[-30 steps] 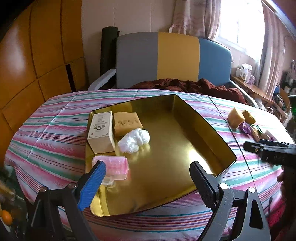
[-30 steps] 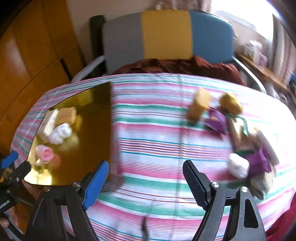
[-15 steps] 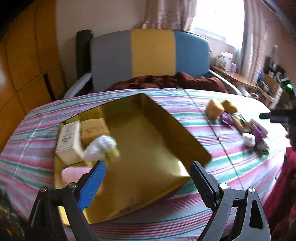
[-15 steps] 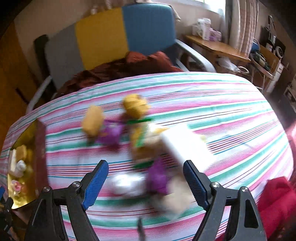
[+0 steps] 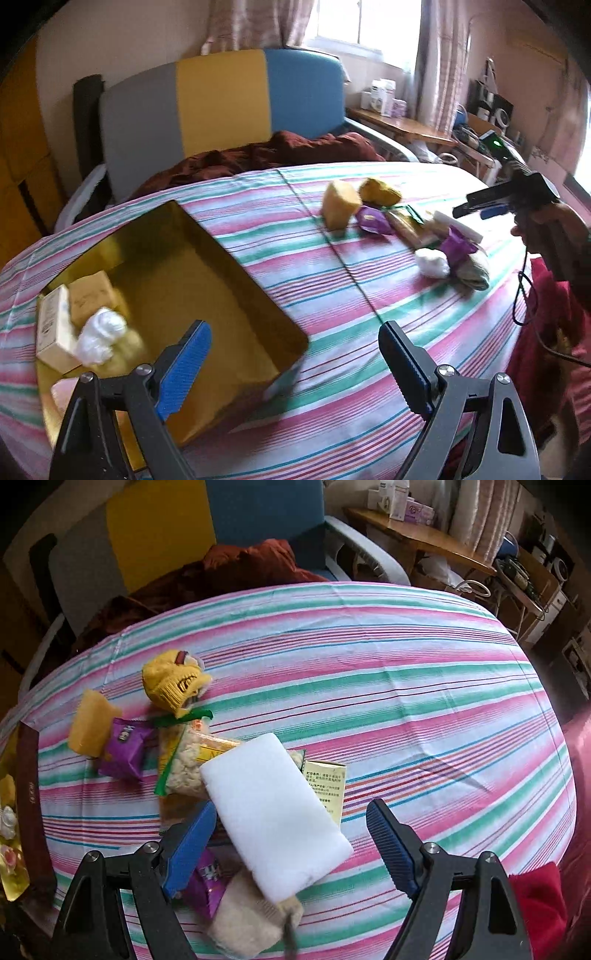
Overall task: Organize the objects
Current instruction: 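Grasp the white eraser block with the right tool while the left tool grasps a wrapped bundle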
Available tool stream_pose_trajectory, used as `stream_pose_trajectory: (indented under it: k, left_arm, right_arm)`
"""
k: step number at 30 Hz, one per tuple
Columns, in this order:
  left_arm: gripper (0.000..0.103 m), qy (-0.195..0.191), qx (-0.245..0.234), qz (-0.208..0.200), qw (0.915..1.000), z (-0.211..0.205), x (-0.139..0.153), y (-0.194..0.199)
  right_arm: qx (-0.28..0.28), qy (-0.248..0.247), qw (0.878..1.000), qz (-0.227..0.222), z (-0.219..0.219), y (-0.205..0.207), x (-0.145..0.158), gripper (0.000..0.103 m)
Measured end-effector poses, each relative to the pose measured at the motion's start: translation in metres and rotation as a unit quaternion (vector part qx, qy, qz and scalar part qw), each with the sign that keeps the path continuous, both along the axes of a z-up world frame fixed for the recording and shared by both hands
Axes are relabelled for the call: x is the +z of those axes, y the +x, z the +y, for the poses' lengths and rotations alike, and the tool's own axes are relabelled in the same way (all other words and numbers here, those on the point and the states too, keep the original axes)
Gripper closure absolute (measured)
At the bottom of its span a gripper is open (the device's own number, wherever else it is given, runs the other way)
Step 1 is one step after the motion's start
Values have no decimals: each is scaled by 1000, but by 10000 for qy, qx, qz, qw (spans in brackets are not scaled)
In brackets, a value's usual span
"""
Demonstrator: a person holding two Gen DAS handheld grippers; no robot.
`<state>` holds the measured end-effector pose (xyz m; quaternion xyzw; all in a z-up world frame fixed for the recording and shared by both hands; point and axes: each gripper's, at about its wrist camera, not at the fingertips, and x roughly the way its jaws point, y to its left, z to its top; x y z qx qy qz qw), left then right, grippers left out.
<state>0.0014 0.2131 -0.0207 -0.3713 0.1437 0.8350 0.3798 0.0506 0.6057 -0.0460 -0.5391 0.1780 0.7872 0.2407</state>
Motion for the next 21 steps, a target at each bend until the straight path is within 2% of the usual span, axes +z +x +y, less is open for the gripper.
stream_pose_trajectory:
  k: [4,5,7,8,10,13,17,21]
  left_arm:
    - [11,-39,-217,-98,9997,19,-5,3]
    - [11,-40,-273,-127,9995,24,-6,4]
    - [11,-50,-381,-172,9991,33,-8,6]
    - [11,-57,-429,-185,9989,37,-8,7]
    - [11,-82,-512,-205,9984,46,-11,8]
    - [11,-99,-602,-279,9977,59,-14,8]
    - [11,-92,-674,-502,9964,81,-20,6]
    - [11,-56,-747,-765,9943,110,-27,4]
  right_arm:
    - [138,-48,9999,-88,-1,-4,-9,18]
    - [151,-59,9998,-109,-3,-5,-12,22]
    - [149,-77,9998,-127,-3,-3,-17,37]
    - [132,-95,9998,-62,-2,-1,-17,38]
    - [84,-148,9997,199,0,3,-11,39]
    - [-89,-508,9951,846,8,15,-3,39]
    - [-757,-1134,9775,1608,33,41,-1,39]
    - [-1136,-1415,9632,1983,44,57,0,39]
